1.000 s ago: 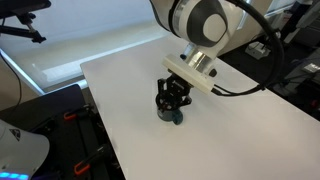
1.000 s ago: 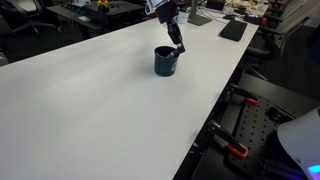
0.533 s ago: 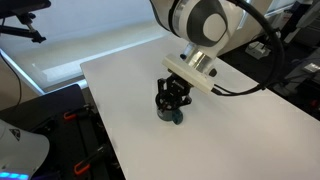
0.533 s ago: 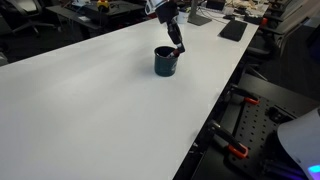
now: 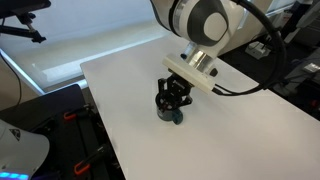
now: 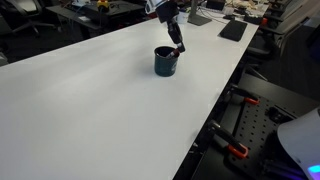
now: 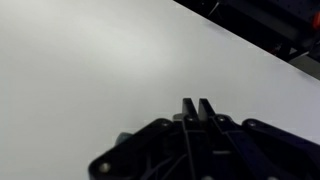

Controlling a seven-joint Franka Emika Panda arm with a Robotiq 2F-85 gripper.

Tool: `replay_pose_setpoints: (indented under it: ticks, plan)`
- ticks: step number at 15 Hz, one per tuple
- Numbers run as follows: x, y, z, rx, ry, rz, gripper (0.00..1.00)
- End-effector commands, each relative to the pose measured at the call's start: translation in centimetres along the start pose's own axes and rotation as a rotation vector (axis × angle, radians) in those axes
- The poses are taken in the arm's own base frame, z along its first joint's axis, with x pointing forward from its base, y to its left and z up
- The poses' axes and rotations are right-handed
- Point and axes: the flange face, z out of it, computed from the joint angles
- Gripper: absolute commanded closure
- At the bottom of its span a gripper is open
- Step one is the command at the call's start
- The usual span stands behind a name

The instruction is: Remove the marker from the mug

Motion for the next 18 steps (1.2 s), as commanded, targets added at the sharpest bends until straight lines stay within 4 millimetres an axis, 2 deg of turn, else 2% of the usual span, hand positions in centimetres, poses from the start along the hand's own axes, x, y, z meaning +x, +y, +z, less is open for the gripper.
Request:
replay_pose_setpoints:
  ticks: [1,6,14,18]
  plan:
    - [-1.3,-0.6,-0.9,-0.022,0.023,0.023,0.97]
    - [-3.1,-0.7,-2.9,-0.065,0.044,0.058,0.97]
    - [-8.2,-1.4,-7.3,-0.153,0.092,0.156,0.97]
    - [-10.6,-2.0,-8.6,-0.196,0.109,0.225,0.97]
